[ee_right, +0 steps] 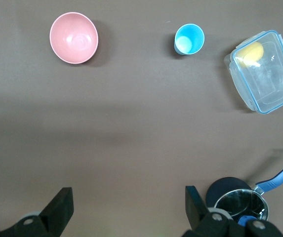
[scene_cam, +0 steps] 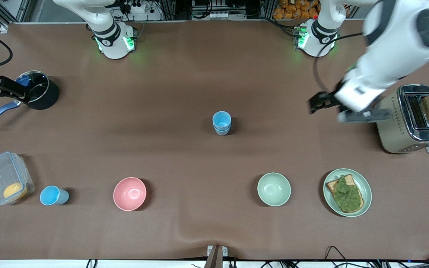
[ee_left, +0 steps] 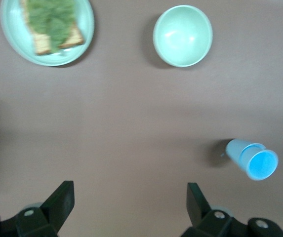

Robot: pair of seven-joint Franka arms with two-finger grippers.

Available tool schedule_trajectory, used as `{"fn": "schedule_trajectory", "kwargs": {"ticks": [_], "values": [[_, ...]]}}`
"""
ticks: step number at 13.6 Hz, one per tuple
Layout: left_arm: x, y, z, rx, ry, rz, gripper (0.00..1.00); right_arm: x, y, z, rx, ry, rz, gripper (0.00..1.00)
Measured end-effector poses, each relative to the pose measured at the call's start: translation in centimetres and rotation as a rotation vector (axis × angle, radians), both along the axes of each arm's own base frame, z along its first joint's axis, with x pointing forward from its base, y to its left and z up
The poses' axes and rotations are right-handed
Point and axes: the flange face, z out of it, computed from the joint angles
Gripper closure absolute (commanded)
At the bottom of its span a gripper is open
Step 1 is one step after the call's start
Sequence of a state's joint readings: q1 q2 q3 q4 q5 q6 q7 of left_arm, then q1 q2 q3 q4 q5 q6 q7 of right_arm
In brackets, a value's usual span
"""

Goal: Stack blue cups with both arms

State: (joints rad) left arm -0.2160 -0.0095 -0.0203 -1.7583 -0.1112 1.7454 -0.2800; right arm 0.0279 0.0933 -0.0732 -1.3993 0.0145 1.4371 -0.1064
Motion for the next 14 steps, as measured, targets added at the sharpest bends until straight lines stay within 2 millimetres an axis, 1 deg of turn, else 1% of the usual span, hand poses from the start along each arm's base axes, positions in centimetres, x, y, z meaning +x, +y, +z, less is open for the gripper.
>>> {"fn": "schedule_trajectory", "kwargs": {"ticks": [3,4,5,6,7,10,11,12,14], "values": [[-1.0,6.5,2.4,0.013,0.012,0.017,0.0,0.0,0.3,-0.1,0.001,0.006,0.011,0.0],[-1.2,8.7,2.9,0.029,0.01,0.018,0.0,-0.1,0.9,-0.2,0.004,0.016,0.023,0.0],[-1.5,10.4,3.5,0.051,0.007,0.007,0.0,-0.4,1.9,-0.4,0.013,0.038,0.04,0.0],[-1.6,11.7,4.0,0.079,0.003,-0.011,0.0,-0.6,3.3,-0.5,0.029,0.059,0.062,0.0],[-1.8,12.2,4.5,0.107,-0.002,-0.026,0.0,-0.7,4.8,-0.6,0.043,0.067,0.086,0.0],[-1.8,12.7,4.8,0.146,-0.003,-0.03,0.0,-0.9,10.5,-0.4,0.049,0.042,0.145,0.0],[-1.9,12.8,4.8,0.147,-0.001,-0.029,0.0,-1.0,13.0,-0.3,0.05,0.019,0.146,0.0],[-1.9,12.9,4.8,0.148,0.006,-0.027,0.0,-1.1,16.1,-0.3,0.052,-0.002,0.122,0.0],[-2.0,12.9,4.6,0.148,0.019,-0.028,0.0,-1.5,22.1,-1.1,0.072,-0.037,0.091,0.0]]}}
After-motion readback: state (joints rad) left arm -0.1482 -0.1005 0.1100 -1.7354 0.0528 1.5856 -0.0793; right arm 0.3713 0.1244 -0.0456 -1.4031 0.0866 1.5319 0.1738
